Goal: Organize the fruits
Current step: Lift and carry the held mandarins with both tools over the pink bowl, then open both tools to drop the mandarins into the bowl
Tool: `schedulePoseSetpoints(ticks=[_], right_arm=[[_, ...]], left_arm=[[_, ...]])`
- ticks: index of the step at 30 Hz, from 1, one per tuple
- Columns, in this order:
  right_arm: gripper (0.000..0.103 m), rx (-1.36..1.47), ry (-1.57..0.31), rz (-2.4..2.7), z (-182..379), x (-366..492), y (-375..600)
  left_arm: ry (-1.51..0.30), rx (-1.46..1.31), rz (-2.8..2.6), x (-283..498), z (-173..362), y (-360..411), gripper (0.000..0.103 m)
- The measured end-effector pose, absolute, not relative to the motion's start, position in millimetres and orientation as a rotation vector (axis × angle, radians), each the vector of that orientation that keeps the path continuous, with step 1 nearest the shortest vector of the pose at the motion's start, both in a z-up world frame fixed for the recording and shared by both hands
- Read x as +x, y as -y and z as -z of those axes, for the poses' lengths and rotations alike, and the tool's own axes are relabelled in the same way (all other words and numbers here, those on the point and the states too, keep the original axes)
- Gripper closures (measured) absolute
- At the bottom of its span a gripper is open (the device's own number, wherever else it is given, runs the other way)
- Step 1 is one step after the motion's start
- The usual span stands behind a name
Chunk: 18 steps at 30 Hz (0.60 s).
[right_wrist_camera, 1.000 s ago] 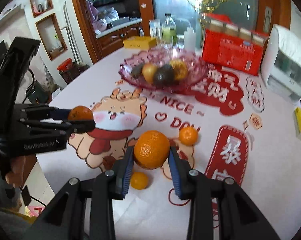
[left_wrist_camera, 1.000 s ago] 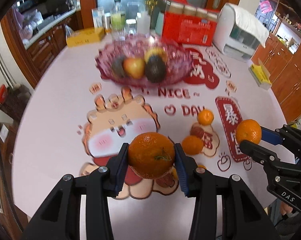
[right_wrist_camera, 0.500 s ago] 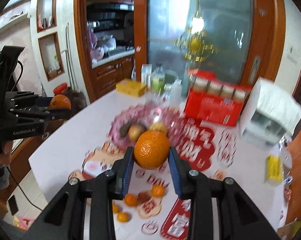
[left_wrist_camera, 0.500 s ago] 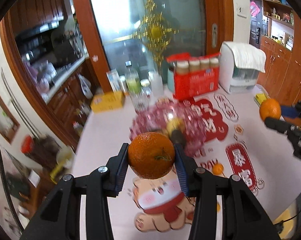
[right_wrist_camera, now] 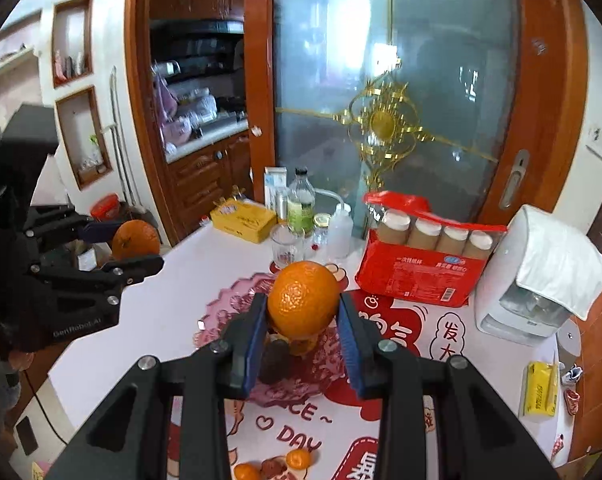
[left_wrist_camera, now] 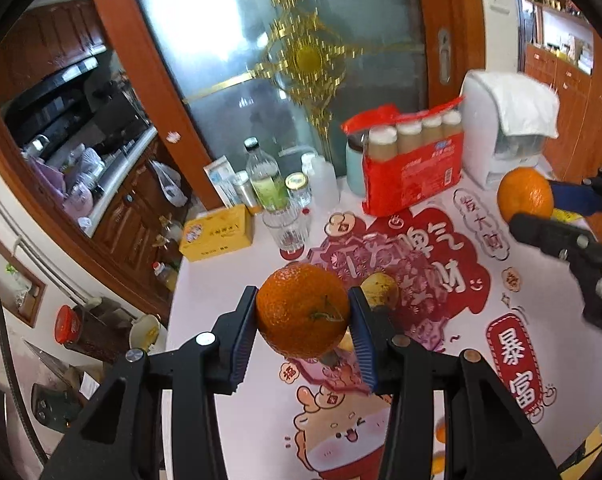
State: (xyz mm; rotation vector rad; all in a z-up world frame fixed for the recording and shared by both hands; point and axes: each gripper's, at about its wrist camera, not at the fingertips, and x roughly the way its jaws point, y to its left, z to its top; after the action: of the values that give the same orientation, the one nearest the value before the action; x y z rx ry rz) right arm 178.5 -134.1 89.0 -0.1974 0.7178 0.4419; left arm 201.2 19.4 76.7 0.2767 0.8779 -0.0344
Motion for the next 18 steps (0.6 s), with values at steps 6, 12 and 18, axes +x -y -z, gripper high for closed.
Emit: schedulePoseSetpoints(ticks=[6,12,18], right_arm=[[0.068,-0.199,-0.845,-0.416,-19.8,240.1,116.1],[0.068,-0.215,-0.988,-0.402,61.2,282.5,107.9],[0.068,-0.254,-1.093,-0.420,124.0,297.5,98.9]], left_arm=[[-0.996,0.301,0.066,272.3,-4.1,-19.1,0.060],[-1.111,0.312,0.106,321.2,77.5,-14.4,0.060],[-1.209,0.302,0.128,353.6,145.3,-16.7,0.060]])
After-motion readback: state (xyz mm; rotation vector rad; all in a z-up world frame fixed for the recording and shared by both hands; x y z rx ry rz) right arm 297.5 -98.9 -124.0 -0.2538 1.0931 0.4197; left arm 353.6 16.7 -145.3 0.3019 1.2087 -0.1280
